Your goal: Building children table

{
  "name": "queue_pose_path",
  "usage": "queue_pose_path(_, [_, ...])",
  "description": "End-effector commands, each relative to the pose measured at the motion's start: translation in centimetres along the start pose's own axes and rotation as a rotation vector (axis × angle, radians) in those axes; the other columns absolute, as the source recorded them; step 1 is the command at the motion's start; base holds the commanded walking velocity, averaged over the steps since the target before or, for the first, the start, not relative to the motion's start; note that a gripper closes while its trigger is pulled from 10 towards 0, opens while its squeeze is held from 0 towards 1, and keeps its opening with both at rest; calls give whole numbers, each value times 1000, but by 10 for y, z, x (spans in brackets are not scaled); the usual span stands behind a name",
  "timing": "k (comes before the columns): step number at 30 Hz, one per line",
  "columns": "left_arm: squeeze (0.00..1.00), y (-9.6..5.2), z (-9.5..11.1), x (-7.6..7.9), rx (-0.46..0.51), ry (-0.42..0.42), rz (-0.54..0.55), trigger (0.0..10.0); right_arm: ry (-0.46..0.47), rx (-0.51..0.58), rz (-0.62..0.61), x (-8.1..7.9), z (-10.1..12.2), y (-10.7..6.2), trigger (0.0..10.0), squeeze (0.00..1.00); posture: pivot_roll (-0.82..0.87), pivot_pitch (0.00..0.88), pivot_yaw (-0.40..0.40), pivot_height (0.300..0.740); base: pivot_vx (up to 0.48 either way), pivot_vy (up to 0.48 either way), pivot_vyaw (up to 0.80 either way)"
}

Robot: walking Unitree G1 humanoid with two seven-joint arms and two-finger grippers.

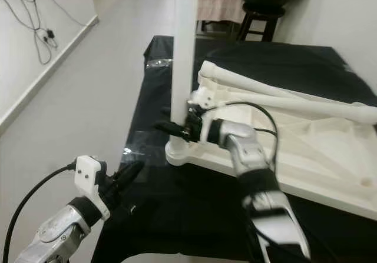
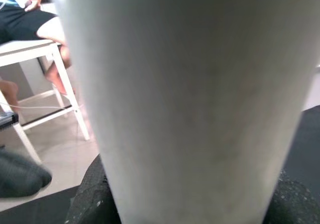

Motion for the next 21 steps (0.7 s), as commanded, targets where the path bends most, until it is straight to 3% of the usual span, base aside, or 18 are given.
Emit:
queue_pose_path(1, [0, -2, 1, 0, -1, -2, 2, 10000, 43, -107, -52, -9, -24, -6, 0, 0, 45, 93, -68, 740, 0, 0, 0])
queue_pose_path(2, [0, -2, 1, 0, -1, -2, 2, 10000, 43, -107, -52, -9, -24, -6, 0, 0, 45, 93, -68, 740, 0, 0, 0])
queue_pose_path(3, [0, -3, 2, -2, -1, 0, 4, 10000, 143, -282, -565, 2, -50, -14, 0, 0, 24, 97, -79, 740, 0, 0, 0])
queue_pose_path(4, [0, -3, 2, -2, -1, 0, 4, 10000, 143, -282, -565, 2, -50, -14, 0, 0, 24, 97, -79, 740, 0, 0, 0])
queue_pose_path(5, [0, -4, 3, -4, 1, 2, 5, 10000, 96, -409, -588, -31, -61, -9, 0, 0, 29, 110, -61, 740, 0, 0, 0])
queue_pose_path(6, [0, -4, 3, -4, 1, 2, 5, 10000, 96, -409, -588, -31, -61, -9, 0, 0, 29, 110, -61, 740, 0, 0, 0])
queue_pose_path(7, [0, -4, 4, -6, 1, 6, 7, 10000, 111, -452, -590, -47, -64, -4, 0, 0, -5, 87, -45, 740, 0, 0, 0])
queue_pose_path(10, [0, -3, 4, -6, -2, 5, 3, 10000, 125, -488, -553, -54, -69, -3, 0, 0, 40, 93, -72, 740, 0, 0, 0])
queue_pose_path(11, [0, -3, 4, -7, -6, 2, 0, 10000, 70, -472, -437, -60, -66, 6, 0, 0, 29, 94, -69, 740, 0, 0, 0])
queue_pose_path(12, [0, -3, 4, -6, -3, 7, 4, 10000, 24, -480, -402, -60, -65, 8, 0, 0, 20, 97, -61, 740, 0, 0, 0])
queue_pose_path(14, [0, -3, 4, -6, -3, 7, 4, 10000, 24, -480, -402, -60, -65, 8, 0, 0, 20, 97, -61, 740, 0, 0, 0])
queue_pose_path(15, [0, -3, 4, -6, 0, 9, 9, 10000, -15, -486, -379, -61, -64, 10, 1294, 0, 28, 99, -64, 740, 0, 0, 0])
queue_pose_path(16, [0, -3, 4, -6, 0, 9, 9, 10000, -15, -486, -379, -61, -64, 10, 1294, 0, 28, 99, -64, 740, 0, 0, 0])
queue_pose_path(17, [0, -3, 4, -6, 4, 11, 13, 10000, -8, -485, -363, -62, -64, 10, 10000, 0, 26, 99, -61, 740, 0, 0, 0])
queue_pose_path(18, [0, -3, 4, -6, 4, 11, 13, 10000, -8, -485, -363, -62, -64, 10, 10000, 0, 26, 99, -61, 740, 0, 0, 0])
queue_pose_path(19, [0, -3, 4, -5, 5, 12, 14, 10000, 54, -434, -330, -64, -59, 11, 10000, 1000, 28, 98, -61, 740, 0, 0, 0])
queue_pose_path(20, [0, -2, 4, -5, 4, 9, 11, 10000, 108, -349, -268, -65, -50, 15, 10000, 1000, 28, 98, -61, 740, 0, 0, 0])
queue_pose_path(21, [0, -2, 4, -5, 4, 9, 11, 10000, 108, -349, -268, -65, -50, 15, 10000, 1000, 28, 98, -61, 740, 0, 0, 0])
Point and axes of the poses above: a point about 5 cm out from each wrist's last joint towards the gripper, its own y axis pointing out of the wrist towards the gripper, its own z axis along the axis of the wrist's last joint, x = y × z, the point moved 2 cm from there along y, pointing out of the wrist towards the gripper, and after that the axes turned 13 degrees about -y, right-handed, at the moved point
